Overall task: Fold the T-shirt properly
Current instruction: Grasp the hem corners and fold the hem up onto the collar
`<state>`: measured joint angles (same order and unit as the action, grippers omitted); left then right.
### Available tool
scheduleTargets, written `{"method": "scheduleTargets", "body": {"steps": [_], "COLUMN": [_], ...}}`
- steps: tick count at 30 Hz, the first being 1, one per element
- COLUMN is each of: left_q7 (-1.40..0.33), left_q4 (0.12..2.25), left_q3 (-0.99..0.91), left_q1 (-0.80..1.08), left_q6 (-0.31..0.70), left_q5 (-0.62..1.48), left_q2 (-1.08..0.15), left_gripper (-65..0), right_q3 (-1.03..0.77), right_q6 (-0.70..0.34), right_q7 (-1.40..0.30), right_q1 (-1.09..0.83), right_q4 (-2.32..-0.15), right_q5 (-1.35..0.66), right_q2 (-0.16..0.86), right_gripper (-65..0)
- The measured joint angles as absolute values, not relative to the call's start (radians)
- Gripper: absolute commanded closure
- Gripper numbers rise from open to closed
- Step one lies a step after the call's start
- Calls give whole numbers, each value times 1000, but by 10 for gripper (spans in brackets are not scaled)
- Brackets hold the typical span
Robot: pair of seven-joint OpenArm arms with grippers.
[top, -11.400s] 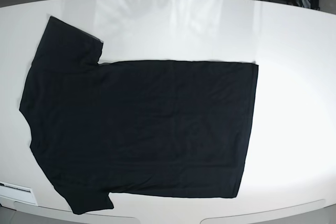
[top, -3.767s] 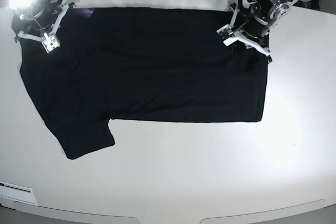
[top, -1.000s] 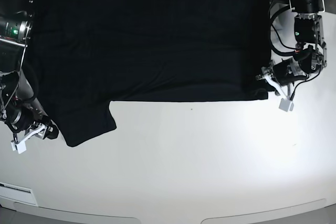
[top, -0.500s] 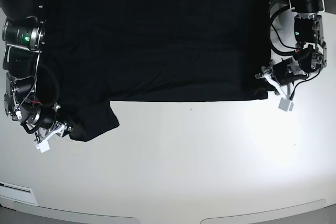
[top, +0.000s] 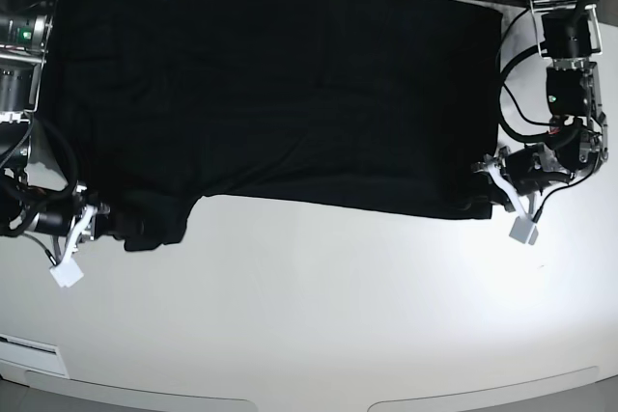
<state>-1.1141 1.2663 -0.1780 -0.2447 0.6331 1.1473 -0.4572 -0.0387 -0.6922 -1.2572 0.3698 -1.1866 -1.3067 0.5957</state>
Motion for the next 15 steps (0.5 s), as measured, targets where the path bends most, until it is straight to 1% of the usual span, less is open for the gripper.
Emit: {"method": "scheduleTargets", "body": {"steps": [4, 7, 11, 15], "left_q7": [-1229, -1304, -1335, -1334], "left_q4": [1282, 1320, 1415, 1478], "left_q3": [-176, -174, -176, -174], "left_q1": [-249, -232, -176, -126], "left_q6": [689, 690, 690, 690], "left_q5": [1318, 1458, 1459, 1460], "left_q2": [-471, -515, -609, -672], "left_gripper": [0, 0, 0, 0], "right_q3": [-43, -52, -76, -121], "right_q6": [-692, -696, -688, -685], "right_q7": [-1264, -1258, -1264, -1269], "right_q1": [219, 139, 21, -68], "right_q4": [-1425, -1575, -1708, -1773], "right_q5": [-1300, -1312, -1315, -1318], "right_q2": [691, 757, 829, 842], "right_gripper": [0, 0, 0, 0]}}
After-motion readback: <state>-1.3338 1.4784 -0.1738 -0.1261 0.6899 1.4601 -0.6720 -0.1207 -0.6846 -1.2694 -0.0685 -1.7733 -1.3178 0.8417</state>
